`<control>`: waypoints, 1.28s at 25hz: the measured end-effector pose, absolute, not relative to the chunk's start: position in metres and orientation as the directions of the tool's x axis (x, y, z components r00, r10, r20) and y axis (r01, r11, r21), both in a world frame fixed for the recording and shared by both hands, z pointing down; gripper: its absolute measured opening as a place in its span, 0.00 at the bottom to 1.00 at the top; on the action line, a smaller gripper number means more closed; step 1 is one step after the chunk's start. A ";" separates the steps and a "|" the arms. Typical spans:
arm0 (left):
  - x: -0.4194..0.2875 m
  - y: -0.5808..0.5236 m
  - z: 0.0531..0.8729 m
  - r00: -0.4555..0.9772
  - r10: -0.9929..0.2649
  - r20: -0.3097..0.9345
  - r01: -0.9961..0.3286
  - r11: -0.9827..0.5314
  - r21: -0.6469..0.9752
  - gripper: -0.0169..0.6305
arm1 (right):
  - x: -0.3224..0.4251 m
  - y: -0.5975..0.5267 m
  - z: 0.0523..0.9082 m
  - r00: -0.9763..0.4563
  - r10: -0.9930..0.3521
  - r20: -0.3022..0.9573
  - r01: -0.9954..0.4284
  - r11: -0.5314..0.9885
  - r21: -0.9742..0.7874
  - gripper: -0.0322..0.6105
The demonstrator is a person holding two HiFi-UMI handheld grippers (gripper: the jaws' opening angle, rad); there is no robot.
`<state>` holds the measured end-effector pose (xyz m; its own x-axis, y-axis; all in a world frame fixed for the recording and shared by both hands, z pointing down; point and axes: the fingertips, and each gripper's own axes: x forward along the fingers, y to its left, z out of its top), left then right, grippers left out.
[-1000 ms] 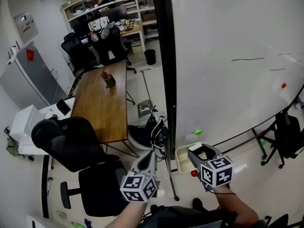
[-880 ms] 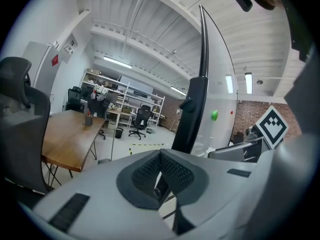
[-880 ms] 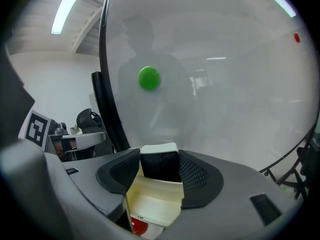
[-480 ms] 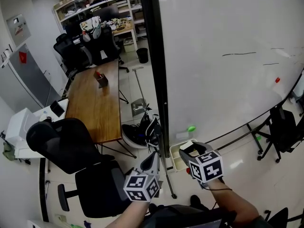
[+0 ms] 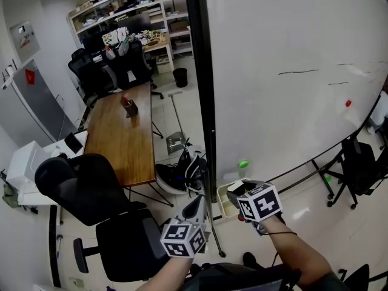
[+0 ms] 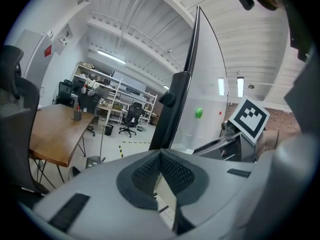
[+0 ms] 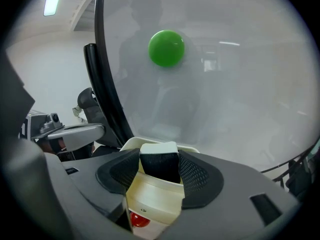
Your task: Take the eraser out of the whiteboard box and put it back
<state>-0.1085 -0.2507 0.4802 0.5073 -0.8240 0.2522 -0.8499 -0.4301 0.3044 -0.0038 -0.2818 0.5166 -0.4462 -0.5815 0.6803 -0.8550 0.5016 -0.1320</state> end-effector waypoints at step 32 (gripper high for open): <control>-0.116 -0.214 0.395 0.483 -0.868 0.114 -0.861 -0.447 0.241 0.07 | 0.058 -0.240 0.361 -0.575 -0.797 0.186 -0.817 0.547 -0.183 0.26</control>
